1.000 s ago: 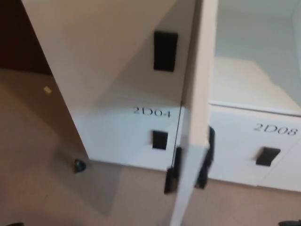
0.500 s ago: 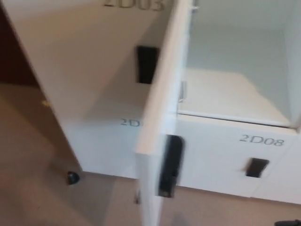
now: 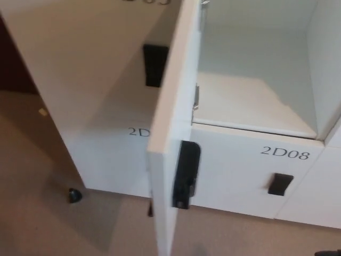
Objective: The robot walks towards an open cabinet and lifts its left hand to push the door towards the right to close it.
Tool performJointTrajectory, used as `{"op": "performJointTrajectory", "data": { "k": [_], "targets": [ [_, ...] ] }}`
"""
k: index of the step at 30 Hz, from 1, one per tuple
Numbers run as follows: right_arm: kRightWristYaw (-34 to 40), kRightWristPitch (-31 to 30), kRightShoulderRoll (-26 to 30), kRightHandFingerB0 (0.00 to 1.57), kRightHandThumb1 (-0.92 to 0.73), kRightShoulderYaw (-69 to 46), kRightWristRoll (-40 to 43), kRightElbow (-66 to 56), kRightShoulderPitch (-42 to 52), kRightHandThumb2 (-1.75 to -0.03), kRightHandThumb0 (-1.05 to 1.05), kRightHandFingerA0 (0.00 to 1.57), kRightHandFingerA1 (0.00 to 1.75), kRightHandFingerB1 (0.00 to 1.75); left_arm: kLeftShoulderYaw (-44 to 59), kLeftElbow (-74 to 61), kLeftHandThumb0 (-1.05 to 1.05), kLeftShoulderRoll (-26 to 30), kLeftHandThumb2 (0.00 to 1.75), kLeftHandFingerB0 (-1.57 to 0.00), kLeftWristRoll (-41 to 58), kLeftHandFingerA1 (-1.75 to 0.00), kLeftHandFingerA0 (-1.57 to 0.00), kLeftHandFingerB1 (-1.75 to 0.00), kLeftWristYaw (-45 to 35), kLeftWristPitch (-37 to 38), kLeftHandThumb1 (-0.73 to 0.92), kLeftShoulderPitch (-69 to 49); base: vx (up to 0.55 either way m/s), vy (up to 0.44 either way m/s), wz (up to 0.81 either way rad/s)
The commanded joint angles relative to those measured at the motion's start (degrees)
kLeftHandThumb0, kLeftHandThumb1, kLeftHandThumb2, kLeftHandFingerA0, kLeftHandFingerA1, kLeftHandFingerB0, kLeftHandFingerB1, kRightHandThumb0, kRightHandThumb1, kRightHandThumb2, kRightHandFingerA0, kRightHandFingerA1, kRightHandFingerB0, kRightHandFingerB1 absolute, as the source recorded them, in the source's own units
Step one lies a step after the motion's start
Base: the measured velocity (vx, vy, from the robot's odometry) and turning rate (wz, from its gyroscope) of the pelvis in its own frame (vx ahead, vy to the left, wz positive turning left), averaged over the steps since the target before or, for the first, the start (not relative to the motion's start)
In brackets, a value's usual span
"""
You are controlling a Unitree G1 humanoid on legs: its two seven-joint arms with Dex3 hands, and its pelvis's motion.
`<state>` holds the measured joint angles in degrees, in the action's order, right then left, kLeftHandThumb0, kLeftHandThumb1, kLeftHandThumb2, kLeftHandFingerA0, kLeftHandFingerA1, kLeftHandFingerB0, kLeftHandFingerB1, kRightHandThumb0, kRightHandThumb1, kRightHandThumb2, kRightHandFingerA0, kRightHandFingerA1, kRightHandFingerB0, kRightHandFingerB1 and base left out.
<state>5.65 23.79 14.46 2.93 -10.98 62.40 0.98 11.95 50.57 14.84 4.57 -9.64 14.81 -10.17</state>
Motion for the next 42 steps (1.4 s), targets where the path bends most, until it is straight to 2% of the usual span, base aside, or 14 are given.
{"op": "performJointTrajectory", "data": {
  "k": [1, 16, 30, 42],
  "targets": [
    [0.24, -0.09, 0.57, 0.48, -0.67, 0.05, -0.30, 0.04, -0.28, -0.59, -0.31, 0.63, 0.50, 0.43, -0.22, 0.05, -0.02, 0.84, 0.57, -0.44, -0.97, -0.55, -0.62, -0.48, 0.84, 1.89, 0.61, -0.08, -0.08, 0.065, 0.08],
    [0.24, 0.02, 0.80, 0.49, -0.67, 0.55, -0.53, -0.06, -0.57, -0.59, -0.30, 0.64, 0.52, 0.44, -0.66, -2.07, -0.04, 0.90, 0.56, -0.43, -1.01, -0.53, -0.62, -0.46, 1.41, 0.48, 0.61, -0.58, 0.00, -0.001, 0.06],
    [0.40, -0.12, 1.08, 0.49, -0.67, 1.37, -0.99, 0.09, -1.03, -0.59, -0.30, 0.65, 0.52, 0.43, -0.95, -2.29, -0.04, 0.95, 0.56, -0.43, -0.98, -0.54, -0.63, -0.47, 2.06, 0.11, 0.60, -0.31, -0.04, -0.237, 0.05],
    [0.32, -0.95, 0.99, 0.49, -0.67, 1.47, -0.99, -0.38, -1.40, -0.59, -0.31, 0.68, 0.52, 0.44, -0.90, -2.40, -0.03, 1.18, 0.56, -0.44, -0.43, -0.53, -0.63, -0.46, 1.48, -0.29, 0.60, 0.11, -0.01, 0.061, 0.07]
  ]
}}
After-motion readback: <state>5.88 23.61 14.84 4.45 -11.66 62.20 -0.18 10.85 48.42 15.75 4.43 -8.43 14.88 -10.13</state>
